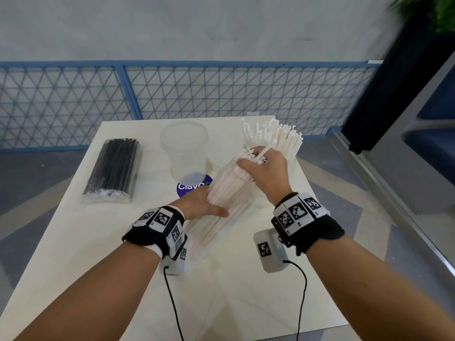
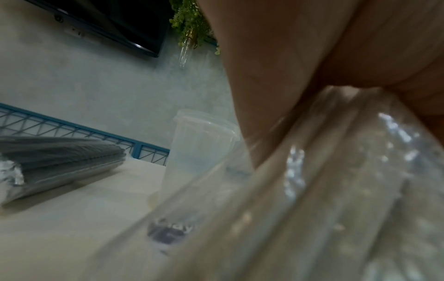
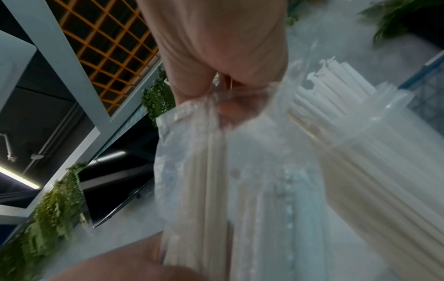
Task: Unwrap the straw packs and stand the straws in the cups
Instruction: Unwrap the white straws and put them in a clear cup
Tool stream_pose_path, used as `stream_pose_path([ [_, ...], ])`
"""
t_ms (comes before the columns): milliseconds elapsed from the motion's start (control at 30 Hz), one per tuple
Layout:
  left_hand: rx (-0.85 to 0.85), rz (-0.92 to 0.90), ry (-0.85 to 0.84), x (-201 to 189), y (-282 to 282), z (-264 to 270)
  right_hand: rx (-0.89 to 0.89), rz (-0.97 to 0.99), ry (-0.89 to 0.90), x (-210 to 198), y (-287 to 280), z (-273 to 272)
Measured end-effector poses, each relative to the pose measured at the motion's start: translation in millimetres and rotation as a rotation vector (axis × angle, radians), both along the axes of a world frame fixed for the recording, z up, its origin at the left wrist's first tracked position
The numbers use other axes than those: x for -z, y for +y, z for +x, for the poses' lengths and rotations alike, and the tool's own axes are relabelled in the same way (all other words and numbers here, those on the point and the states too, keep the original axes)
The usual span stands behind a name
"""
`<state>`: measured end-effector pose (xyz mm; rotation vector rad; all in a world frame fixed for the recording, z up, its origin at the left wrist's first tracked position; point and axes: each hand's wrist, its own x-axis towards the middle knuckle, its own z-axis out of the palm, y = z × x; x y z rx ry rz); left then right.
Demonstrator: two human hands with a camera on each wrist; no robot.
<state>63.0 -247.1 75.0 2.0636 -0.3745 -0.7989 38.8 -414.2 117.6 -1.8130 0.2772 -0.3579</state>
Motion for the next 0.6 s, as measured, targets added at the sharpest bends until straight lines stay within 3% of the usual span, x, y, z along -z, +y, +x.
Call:
stream_pose_path([
  [133, -0.025, -0.003, -0.036, -1, 2, 1, 0.067, 0.193, -0.054, 6, 0, -5],
  [200, -0.029, -0.026, -0.040, -3, -1, 2, -0.016, 0.370, -0.072, 13, 7, -9],
  [300, -0.005, -0.025, -0.036, -3, -5, 2, -0.153, 0.431, -0.010, 17, 17, -14],
  [433, 0.030, 0.004, -0.016, 3, -4, 0, -0.024, 0.517, 0.070, 8, 9, -9],
  [600, 0.032, 0.062, -0.025, 12, 1, -2, 0.018, 0.754, -0.064, 2, -7, -1],
])
